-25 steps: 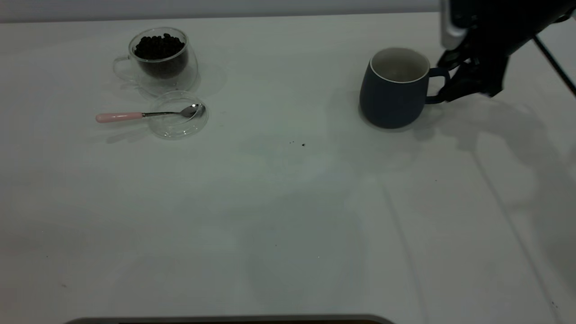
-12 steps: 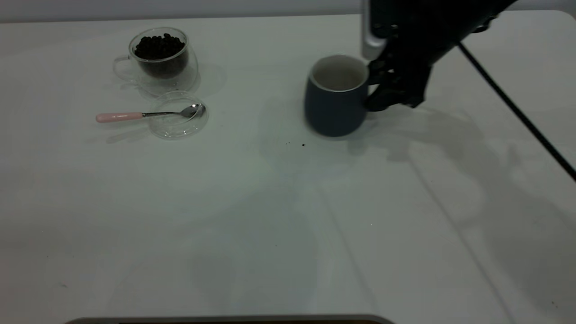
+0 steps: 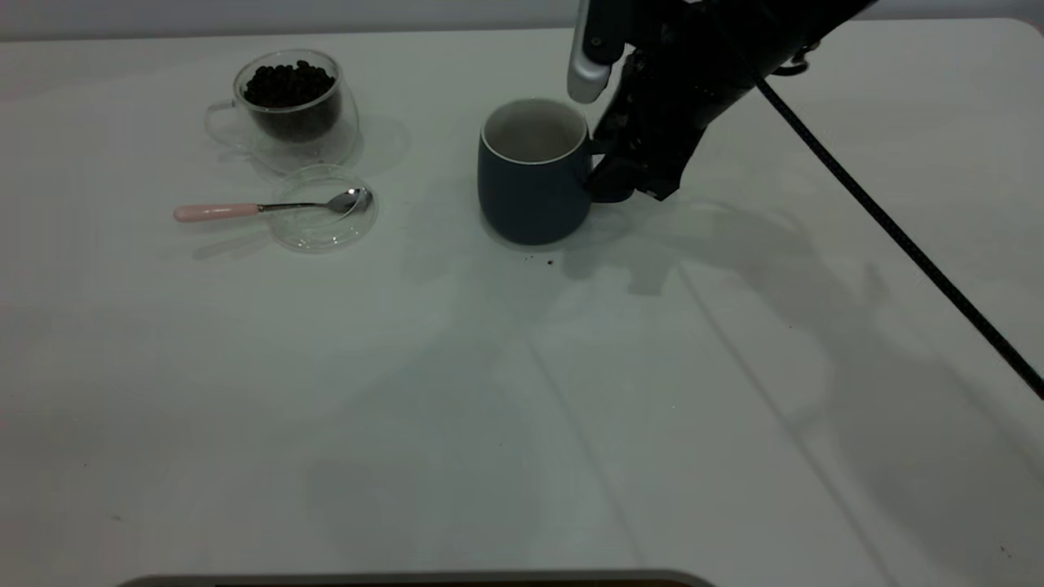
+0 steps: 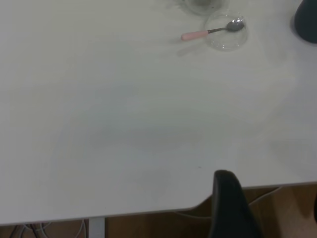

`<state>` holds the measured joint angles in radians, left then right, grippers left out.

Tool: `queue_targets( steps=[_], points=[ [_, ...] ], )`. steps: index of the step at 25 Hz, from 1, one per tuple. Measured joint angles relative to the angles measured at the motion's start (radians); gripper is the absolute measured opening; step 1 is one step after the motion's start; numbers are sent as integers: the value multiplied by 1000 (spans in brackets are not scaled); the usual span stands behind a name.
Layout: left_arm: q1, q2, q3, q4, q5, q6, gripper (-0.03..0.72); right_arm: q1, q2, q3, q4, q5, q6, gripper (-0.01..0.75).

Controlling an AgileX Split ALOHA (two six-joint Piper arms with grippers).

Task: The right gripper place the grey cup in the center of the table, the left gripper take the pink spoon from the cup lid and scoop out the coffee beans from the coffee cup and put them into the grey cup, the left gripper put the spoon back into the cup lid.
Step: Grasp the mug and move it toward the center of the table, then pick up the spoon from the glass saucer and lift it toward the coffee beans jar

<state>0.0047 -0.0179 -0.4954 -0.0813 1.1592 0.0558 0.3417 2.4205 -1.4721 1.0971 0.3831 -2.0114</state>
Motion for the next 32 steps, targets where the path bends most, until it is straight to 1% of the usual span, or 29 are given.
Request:
queue_targets(
  steps=[3,6,9,12,13,15,17,19,21,24,26,28,30,32],
  points=[
    [0,0,0,0,0,0,461,-15,-80,96,-78,2,139,509],
    [0,0,0,0,0,0,461,-48,-207,233,-161,3,255,505],
    [0,0,0,0,0,0,461,-83,-372,385,-192,3,409,503],
    [0,0,0,0,0,0,461,-90,-599,528,-203,3,715,503],
    [0,0,0,0,0,0,461,-90,-688,570,-221,8,844,503],
    [0,0,0,0,0,0,461,-90,-852,665,-301,45,1093,503],
    [0,0,0,0,0,0,461,-90,-1014,741,-433,136,1306,503],
    [0,0,0,0,0,0,461,-91,-1141,802,-610,261,1502,503],
    [0,0,0,0,0,0,461,-108,-1249,835,-762,408,1688,503],
    [0,0,0,0,0,0,461,-195,-1412,865,-951,585,1876,503],
    [0,0,0,0,0,0,461,-256,-1519,880,-1040,669,1921,503],
    [0,0,0,0,0,-1,461,-303,-1629,895,-1079,716,1936,503],
    [0,0,0,0,0,-1,461,-312,-1747,920,-1084,726,1941,501],
    [0,0,0,0,0,-1,461,-298,-1845,951,-1067,727,1948,502]
  ],
)
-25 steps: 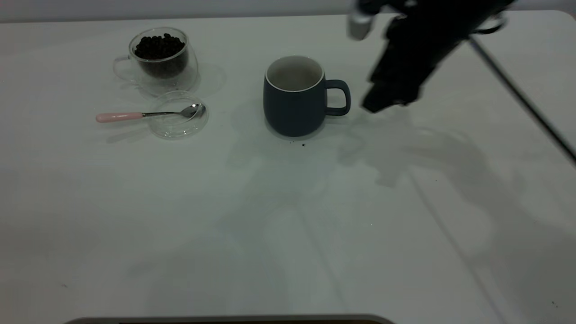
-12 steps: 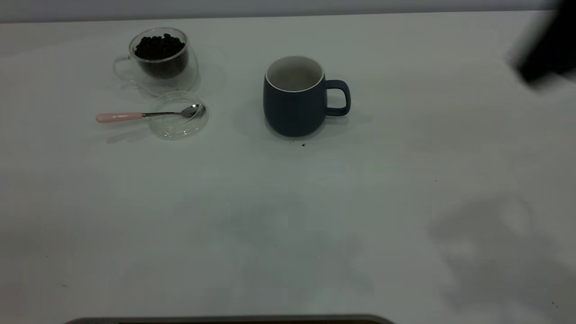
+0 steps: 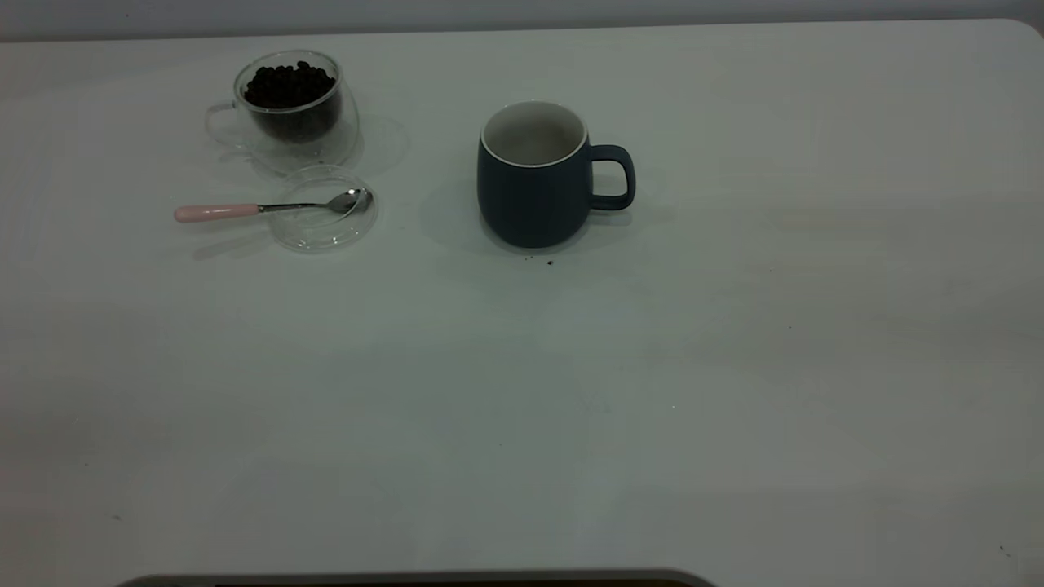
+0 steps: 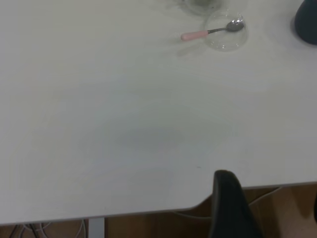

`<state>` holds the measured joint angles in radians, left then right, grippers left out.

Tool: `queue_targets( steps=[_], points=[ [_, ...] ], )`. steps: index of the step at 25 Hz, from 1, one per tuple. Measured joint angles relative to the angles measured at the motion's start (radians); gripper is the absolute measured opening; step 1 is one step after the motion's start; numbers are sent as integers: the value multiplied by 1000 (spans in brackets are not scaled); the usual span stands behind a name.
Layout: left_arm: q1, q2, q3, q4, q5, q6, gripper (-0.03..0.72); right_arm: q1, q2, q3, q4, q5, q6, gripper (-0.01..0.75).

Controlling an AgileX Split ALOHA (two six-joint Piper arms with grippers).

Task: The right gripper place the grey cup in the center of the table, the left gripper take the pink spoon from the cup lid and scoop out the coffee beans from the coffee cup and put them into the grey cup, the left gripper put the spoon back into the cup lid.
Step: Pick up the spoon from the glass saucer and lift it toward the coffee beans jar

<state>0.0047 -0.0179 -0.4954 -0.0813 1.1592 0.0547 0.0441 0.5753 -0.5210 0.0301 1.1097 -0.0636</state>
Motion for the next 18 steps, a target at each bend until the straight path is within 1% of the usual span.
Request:
queue_targets(
  steps=[3,6,14,18],
  points=[
    [0,0,0,0,0,0,461,54,-129,46,10,0,11,502],
    [0,0,0,0,0,0,461,84,-226,51,7,0,22,502],
    [0,0,0,0,0,0,461,85,-508,51,6,4,27,498],
    [0,0,0,0,0,0,461,66,-540,51,5,10,27,477]
  ],
)
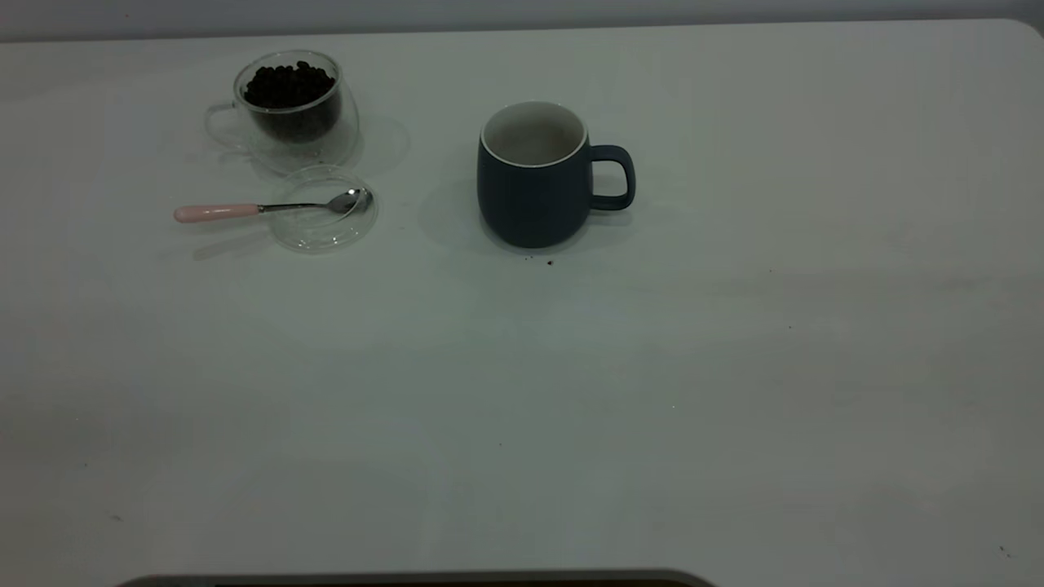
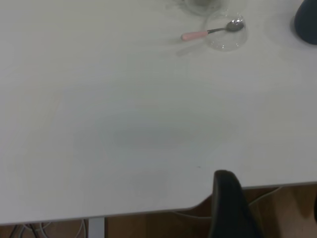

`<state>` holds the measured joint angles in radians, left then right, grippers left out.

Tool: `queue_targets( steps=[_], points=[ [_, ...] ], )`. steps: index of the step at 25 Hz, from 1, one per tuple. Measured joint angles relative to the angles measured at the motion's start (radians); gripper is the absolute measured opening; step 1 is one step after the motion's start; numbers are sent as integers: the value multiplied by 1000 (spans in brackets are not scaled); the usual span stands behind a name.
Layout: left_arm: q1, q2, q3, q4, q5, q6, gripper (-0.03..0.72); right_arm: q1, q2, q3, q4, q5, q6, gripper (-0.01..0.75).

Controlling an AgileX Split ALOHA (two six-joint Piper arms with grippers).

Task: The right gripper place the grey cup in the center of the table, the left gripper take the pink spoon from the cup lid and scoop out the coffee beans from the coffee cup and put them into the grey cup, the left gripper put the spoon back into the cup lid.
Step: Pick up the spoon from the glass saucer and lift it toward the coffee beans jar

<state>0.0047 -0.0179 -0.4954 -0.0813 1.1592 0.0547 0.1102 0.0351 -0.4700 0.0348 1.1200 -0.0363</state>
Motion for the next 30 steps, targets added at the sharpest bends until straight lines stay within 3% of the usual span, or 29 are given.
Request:
queue_targets(
  steps=[8,30],
  points=[
    [0,0,0,0,0,0,461,-63,-2,0,1,0,1,415],
    [0,0,0,-3,-23,1,461,-63,-2,0,1,0,1,289]
  ],
)
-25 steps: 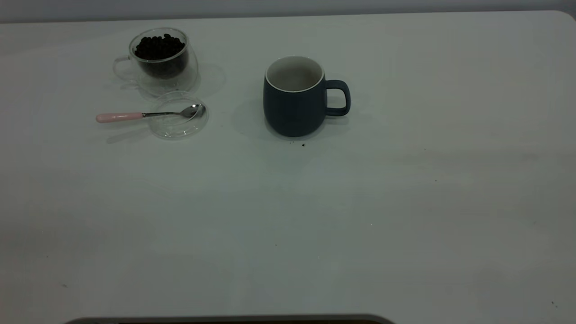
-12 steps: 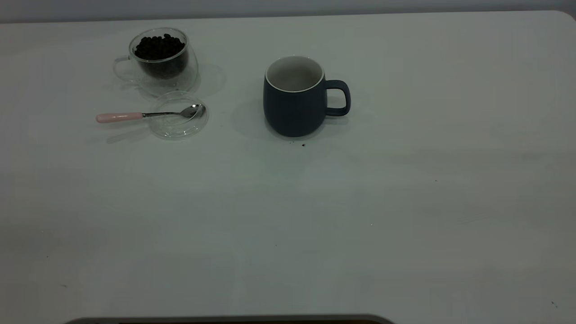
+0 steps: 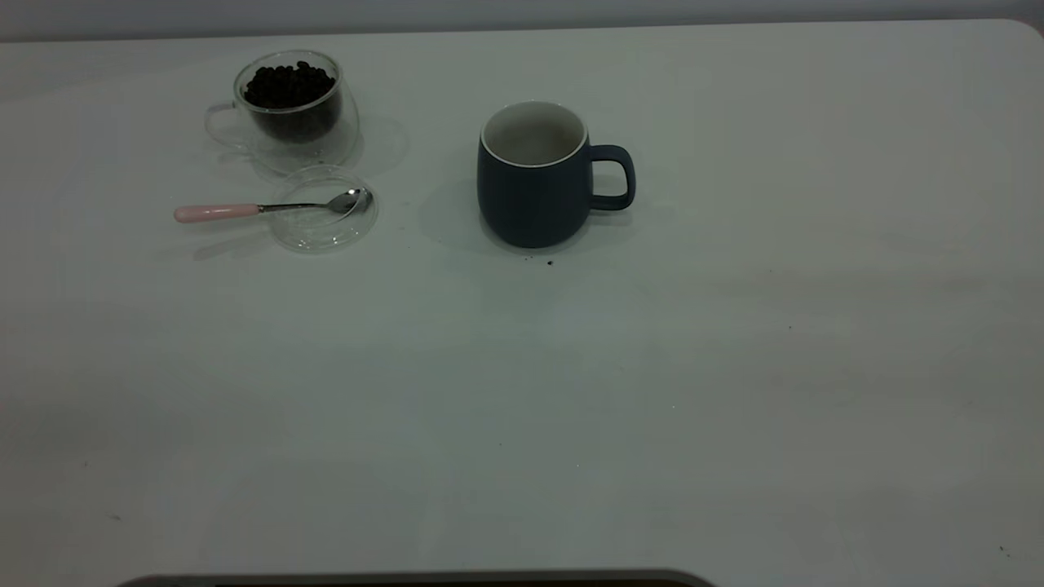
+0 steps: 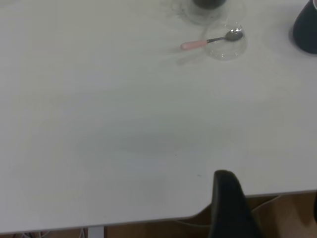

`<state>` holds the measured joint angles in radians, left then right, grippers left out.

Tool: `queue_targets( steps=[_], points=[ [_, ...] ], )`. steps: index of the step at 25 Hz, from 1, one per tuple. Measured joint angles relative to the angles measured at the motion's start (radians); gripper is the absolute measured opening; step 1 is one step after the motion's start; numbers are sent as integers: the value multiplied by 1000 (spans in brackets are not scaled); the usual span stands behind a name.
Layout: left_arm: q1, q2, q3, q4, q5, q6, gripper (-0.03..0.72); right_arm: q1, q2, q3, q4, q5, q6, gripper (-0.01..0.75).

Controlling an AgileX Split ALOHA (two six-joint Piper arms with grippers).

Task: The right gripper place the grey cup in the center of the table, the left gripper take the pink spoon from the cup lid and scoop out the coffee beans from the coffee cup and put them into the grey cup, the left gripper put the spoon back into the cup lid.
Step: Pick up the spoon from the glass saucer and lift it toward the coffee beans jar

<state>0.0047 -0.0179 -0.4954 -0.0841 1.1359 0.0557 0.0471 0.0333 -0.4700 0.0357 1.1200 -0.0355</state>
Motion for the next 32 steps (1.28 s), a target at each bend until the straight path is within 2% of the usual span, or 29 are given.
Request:
queue_targets(
  steps=[5,8,18,23,25,32],
  points=[
    [0,12,0,-16,-8,-2,461,0,0,0,0,0,0,267],
    [0,106,-1,-24,-41,-35,461,0,0,0,0,0,0,257],
    [0,660,-25,-14,-430,-218,461,0,0,0,0,0,0,246],
    [2,981,-129,40,-517,-234,461,0,0,0,0,0,0,246],
    [25,1095,-185,41,-532,-233,461,0,0,0,0,0,0,245],
    [175,1441,-326,13,-564,-210,461,0,0,0,0,0,0,245]
  ],
)
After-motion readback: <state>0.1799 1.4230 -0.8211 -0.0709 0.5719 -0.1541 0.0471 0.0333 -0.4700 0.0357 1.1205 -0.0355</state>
